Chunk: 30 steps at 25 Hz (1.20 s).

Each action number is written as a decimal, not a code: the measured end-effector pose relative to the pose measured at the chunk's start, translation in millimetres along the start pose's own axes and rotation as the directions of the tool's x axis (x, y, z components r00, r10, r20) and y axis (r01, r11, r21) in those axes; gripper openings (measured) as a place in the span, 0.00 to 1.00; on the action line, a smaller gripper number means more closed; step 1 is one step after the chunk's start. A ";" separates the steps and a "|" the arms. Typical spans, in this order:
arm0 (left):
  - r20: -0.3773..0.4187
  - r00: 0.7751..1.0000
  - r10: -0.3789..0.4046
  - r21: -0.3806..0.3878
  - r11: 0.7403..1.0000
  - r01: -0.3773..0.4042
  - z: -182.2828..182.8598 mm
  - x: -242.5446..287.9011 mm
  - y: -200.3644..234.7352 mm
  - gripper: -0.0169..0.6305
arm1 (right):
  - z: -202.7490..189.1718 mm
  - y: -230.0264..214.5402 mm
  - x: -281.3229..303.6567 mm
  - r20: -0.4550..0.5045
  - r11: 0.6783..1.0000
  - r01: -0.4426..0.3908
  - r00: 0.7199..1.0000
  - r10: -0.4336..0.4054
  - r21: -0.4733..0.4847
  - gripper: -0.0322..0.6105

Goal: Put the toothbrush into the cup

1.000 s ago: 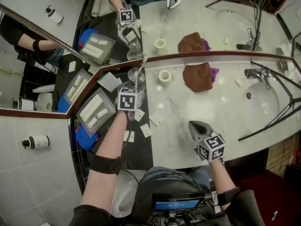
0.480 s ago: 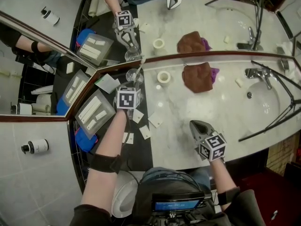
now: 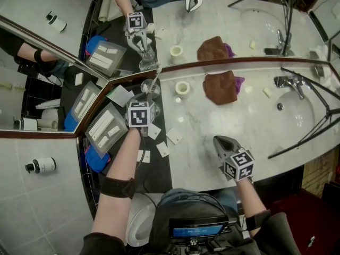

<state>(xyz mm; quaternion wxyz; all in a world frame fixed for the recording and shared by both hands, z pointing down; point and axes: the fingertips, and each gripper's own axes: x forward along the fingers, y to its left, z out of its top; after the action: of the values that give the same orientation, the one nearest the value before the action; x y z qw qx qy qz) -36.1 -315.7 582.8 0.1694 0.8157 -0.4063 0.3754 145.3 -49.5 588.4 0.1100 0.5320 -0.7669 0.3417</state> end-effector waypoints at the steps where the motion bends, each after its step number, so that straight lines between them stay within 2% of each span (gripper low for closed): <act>1: 0.010 1.000 0.004 -0.001 1.000 -0.004 2.1 -4.0 0.4 0.06 | 0.4 0.9 -1.0 0.002 1.000 -0.002 1.000 0.002 -0.002 0.06; 5: 0.061 0.996 0.068 0.016 0.997 -0.069 8.9 -20.0 18.3 0.06 | 6.9 7.0 -5.4 0.015 1.000 -0.017 1.000 0.018 -0.019 0.06; 10: 0.147 0.985 0.093 -0.017 0.996 -0.092 26.0 -63.2 18.5 0.06 | 17.0 17.9 -12.2 0.032 0.998 -0.047 0.998 0.049 -0.048 0.06; 15: 0.255 0.959 0.121 -0.083 0.991 -0.103 36.6 -115.9 8.9 0.06 | 28.2 27.6 -19.6 0.039 0.992 -0.085 0.995 0.088 -0.091 0.06; 19: 0.308 0.940 0.144 -0.119 0.987 -0.112 26.9 -153.5 -3.8 0.06 | 33.3 36.4 -27.7 0.036 0.986 -0.115 0.992 0.120 -0.123 0.06; 24: 0.311 0.935 0.172 -0.186 0.975 -0.118 -1.1 -190.3 -20.2 0.06 | 41.1 42.3 -36.7 0.032 0.976 -0.143 0.988 0.150 -0.164 0.06; 27: 0.271 0.950 0.156 -0.215 0.972 -0.099 -22.9 -204.5 -35.5 0.06 | 39.7 46.2 -41.7 0.026 0.971 -0.162 0.985 0.169 -0.178 0.06; 30: 0.214 0.971 0.105 -0.212 0.975 -0.059 -45.8 -209.4 -61.6 0.06 | 34.2 47.4 -46.2 0.018 0.967 -0.175 0.983 0.182 -0.184 0.06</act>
<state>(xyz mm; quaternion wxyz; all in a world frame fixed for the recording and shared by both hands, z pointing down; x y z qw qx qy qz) -90.5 -139.2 457.8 0.1898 0.8135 -0.4927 0.2439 128.6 -27.6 519.1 0.1135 0.4544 -0.8415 0.2693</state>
